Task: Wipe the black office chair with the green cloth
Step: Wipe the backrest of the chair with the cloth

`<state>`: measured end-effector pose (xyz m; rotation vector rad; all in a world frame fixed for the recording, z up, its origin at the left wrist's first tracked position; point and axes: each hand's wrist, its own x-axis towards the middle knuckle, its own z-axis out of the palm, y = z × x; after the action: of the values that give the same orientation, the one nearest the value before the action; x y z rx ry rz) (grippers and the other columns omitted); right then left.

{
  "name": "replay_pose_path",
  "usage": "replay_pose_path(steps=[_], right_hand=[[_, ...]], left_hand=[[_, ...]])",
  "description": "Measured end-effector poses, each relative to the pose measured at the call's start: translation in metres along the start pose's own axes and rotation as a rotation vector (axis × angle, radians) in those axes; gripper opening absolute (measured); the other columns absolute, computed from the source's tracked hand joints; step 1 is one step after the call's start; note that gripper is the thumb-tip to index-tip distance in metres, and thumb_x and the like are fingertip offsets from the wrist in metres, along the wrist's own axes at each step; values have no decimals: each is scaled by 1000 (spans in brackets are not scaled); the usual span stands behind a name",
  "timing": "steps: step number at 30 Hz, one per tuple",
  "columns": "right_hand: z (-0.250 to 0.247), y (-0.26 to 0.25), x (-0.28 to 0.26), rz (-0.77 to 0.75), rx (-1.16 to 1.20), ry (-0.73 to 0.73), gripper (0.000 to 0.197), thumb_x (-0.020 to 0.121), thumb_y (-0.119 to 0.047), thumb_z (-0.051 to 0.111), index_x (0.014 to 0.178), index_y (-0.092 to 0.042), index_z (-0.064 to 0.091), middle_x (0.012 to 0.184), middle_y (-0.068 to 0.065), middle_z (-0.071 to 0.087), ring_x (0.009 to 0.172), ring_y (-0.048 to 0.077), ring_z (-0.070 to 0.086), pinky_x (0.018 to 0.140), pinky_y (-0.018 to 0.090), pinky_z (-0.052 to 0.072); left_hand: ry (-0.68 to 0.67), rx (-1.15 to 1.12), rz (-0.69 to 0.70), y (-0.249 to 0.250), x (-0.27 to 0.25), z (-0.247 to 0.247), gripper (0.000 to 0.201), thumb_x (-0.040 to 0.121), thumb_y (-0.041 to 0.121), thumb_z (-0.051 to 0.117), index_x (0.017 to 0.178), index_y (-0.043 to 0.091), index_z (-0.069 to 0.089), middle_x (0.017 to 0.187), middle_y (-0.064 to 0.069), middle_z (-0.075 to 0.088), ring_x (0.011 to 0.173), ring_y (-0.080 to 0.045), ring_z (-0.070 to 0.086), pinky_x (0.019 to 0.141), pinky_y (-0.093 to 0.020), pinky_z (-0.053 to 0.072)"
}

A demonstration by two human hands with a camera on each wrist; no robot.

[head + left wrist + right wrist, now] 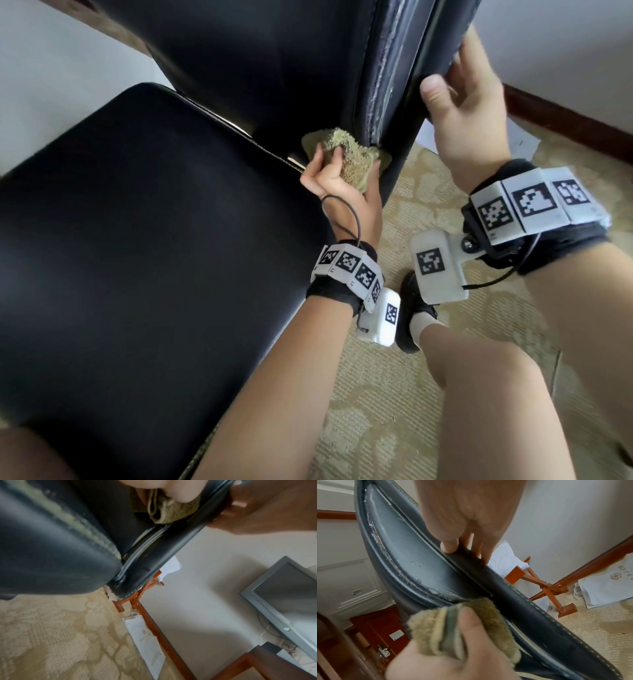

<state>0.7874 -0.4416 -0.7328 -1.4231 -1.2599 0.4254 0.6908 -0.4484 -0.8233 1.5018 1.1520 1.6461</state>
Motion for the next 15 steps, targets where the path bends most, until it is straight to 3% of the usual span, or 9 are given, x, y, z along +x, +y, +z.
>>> replay_pose_path(steps=[2,3,5,8,9,11,13,14,15], right_hand=[[2,0,-1,-10,-7,12,62,96,-13,45,146,3,13,144,19,39,133,28,40,107,52,36],[3,0,-1,-18,-24,26,63,96,-10,44,147,4,9,147,19,36,135,29,38,107,52,35],[3,2,-4,-29,-78,52,66,94,-3,41,146,5,2,149,17,32,135,32,37,108,49,35],[4,1,-8,-87,-141,93,67,91,2,41,145,8,1,140,29,40,120,38,45,98,36,45],[4,-1,-9,-108,-166,116,67,90,3,41,144,10,3,139,31,39,118,34,42,91,30,45],[6,-3,-10,-151,-213,152,67,87,5,41,143,12,6,145,13,37,116,18,48,89,29,45],[6,-2,-10,-187,-274,170,68,86,2,41,146,4,9,146,4,36,110,5,54,97,30,45],[7,-2,-10,-206,-308,163,70,86,0,40,149,-7,11,147,7,35,116,7,51,101,31,43],[7,-2,-11,-224,-342,152,71,85,-2,39,149,-20,15,149,10,33,123,16,48,104,31,40]], left_hand=[[-46,-20,-82,-7,-1,2,46,76,-2,72,111,-15,44,116,-36,40,106,-36,56,91,-15,47],[-56,-10,-99,-10,-2,1,45,79,1,71,112,-12,44,118,-34,40,105,-31,57,87,-15,49],[-54,11,-91,-16,-4,0,42,80,6,67,111,-12,45,117,-33,41,101,-20,55,85,-3,43],[25,20,-26,-9,-2,-4,42,81,8,62,111,-16,45,115,-35,41,106,-5,44,89,2,34],[63,13,14,-4,0,-6,42,81,7,61,111,-16,43,115,-36,41,106,0,39,90,2,32],[126,-31,99,4,6,-9,40,82,9,60,115,-5,41,116,-38,39,109,3,35,95,-1,29],[154,-97,165,12,13,-11,36,86,21,58,113,7,39,119,-37,38,115,8,33,99,-4,28],[151,-124,182,14,15,-11,34,86,25,53,113,9,39,120,-37,37,118,8,32,99,-5,29],[140,-137,193,14,15,-10,34,86,26,51,114,9,39,120,-38,36,117,7,33,99,-5,29]])
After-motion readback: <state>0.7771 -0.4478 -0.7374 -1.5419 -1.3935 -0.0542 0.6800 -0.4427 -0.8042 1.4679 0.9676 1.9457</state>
